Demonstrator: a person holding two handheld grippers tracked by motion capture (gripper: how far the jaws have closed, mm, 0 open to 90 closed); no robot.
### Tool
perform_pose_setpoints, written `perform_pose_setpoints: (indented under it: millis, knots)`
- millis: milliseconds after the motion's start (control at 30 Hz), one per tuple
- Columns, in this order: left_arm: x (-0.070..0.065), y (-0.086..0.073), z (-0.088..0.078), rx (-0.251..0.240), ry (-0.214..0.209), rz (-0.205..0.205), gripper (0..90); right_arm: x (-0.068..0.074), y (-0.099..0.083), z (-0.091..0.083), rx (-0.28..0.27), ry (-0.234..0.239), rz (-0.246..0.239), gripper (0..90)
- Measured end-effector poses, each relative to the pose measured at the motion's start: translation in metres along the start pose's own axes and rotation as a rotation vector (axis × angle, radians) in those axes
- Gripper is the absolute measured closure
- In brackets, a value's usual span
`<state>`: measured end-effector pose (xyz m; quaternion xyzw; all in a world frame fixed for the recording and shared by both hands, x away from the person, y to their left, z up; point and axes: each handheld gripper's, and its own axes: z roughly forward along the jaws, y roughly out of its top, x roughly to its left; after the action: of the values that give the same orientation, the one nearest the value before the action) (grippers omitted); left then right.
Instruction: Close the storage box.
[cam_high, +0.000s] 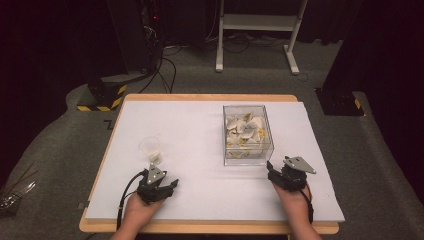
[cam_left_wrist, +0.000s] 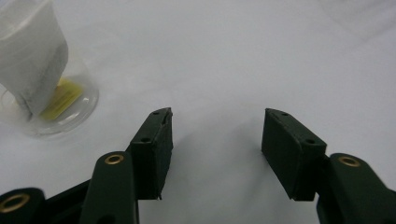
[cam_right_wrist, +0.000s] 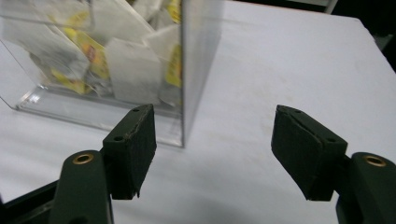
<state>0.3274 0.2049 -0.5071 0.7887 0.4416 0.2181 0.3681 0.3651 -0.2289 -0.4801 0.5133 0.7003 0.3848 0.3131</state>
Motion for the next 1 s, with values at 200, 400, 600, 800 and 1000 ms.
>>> perform_pose_setpoints:
  millis: [200,400,600,800,1000]
  knots:
    - [0.0,0.0,0.0,0.001,0.001,0.001,43.1,-0.02,-0.015,-0.01,0.035,-0.019,0.003,31.5]
    - [0.0,0.0,0.001,0.007,0.0,0.004,42.3,-0.033,-0.029,-0.016,0.091,-0.041,-0.013,31.7]
    - [0.0,0.0,0.001,0.01,-0.001,0.005,42.0,-0.037,-0.034,-0.016,0.169,-0.042,-0.045,31.4]
    - [0.001,0.0,0.001,0.015,-0.012,-0.004,41.2,-0.04,-0.034,-0.011,0.214,0.012,-0.018,32.7]
    - [0.001,0.0,0.001,0.016,-0.017,-0.008,40.0,-0.041,-0.034,-0.011,0.214,0.016,-0.015,32.8]
